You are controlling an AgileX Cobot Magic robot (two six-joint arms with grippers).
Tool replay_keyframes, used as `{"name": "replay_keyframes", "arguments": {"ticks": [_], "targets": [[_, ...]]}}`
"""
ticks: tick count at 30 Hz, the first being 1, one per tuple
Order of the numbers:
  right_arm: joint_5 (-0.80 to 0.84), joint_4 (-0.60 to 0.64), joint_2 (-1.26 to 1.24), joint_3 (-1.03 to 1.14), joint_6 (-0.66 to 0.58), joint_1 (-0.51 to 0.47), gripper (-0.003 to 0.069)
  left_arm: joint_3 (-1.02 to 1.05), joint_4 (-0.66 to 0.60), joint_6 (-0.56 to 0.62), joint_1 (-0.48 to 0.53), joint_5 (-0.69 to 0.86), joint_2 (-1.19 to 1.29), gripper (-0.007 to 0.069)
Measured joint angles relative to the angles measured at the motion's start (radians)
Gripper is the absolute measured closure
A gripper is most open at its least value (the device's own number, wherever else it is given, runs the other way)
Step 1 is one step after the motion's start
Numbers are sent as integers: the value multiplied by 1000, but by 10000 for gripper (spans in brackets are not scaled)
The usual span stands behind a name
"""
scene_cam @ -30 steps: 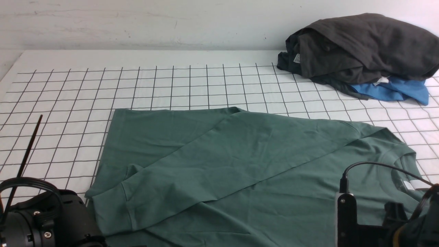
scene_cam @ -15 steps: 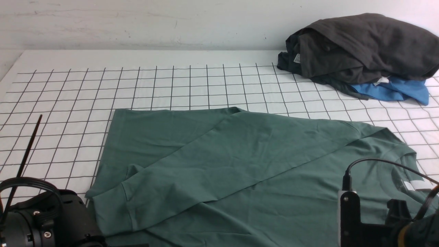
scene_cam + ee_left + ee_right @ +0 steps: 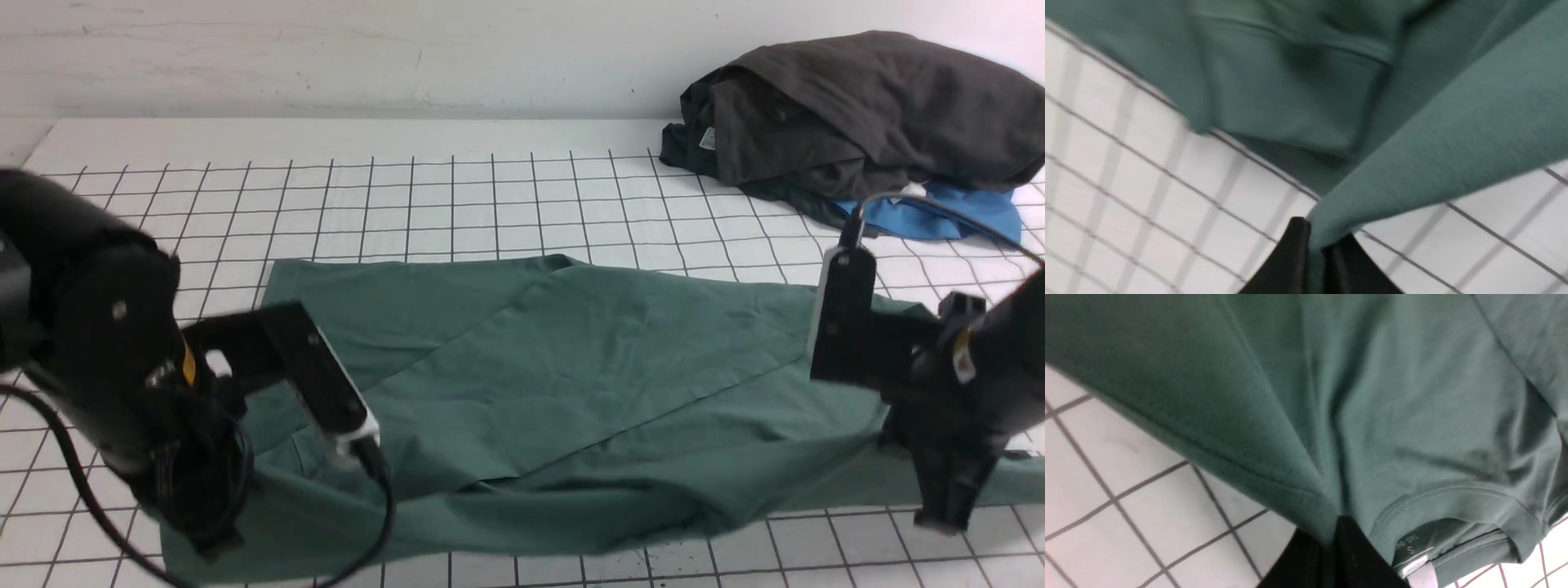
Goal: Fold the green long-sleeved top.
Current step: Use both arms to drag the lower edge of the fabric forward and fold it over the upper edge
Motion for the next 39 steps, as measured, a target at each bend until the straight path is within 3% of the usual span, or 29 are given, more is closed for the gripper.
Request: {"name": "replay_keyframes", "arguments": {"ticks": [4,8,22,39], "targets": [[46,132,88,-162,-115,-87,647,-170,0,46,74,3,71,611],[61,177,196,-345,-175,-126,647,-343,0,64,127,8,191,611],[191,211,603,-813,-188,-171,647,-765,-2,105,220,8,628,611],[91,264,811,-933,-118,-217,633,-907,-4,101,240,-106,869,603]]}}
